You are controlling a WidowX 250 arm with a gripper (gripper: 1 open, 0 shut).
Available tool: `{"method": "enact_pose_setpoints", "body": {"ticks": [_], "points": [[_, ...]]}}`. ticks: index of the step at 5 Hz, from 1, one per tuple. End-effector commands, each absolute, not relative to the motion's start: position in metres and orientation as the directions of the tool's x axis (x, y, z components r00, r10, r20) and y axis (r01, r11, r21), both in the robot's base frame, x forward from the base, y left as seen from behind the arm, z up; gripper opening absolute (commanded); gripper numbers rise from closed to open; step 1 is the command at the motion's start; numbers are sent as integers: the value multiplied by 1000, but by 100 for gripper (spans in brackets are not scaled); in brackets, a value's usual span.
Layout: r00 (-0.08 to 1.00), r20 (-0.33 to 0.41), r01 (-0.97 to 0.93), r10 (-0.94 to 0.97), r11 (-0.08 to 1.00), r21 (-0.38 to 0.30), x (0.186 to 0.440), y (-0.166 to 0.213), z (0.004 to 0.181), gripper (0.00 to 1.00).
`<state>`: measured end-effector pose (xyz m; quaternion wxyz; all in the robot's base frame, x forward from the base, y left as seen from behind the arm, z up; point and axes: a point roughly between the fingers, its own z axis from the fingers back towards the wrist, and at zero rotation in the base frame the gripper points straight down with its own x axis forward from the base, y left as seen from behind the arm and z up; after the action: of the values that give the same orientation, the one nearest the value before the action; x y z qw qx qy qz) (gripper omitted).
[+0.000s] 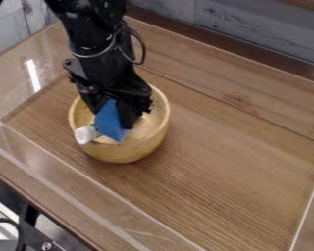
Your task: Put the blue block in the brown bowl
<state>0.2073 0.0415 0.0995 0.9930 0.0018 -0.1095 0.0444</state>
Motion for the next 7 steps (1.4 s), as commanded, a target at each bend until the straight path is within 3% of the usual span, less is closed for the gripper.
{"method": "enact_pose_setpoints", "body": {"ticks": [1, 2, 3, 7], "points": [[966, 239, -103, 100, 995, -1, 210, 45, 106, 0], [965, 238, -110, 108, 994, -2, 210, 46, 106, 0], [966, 234, -113, 110, 994, -4, 211, 44, 109, 100], [965, 232, -119, 119, 993, -15, 219, 38, 126, 100]]}}
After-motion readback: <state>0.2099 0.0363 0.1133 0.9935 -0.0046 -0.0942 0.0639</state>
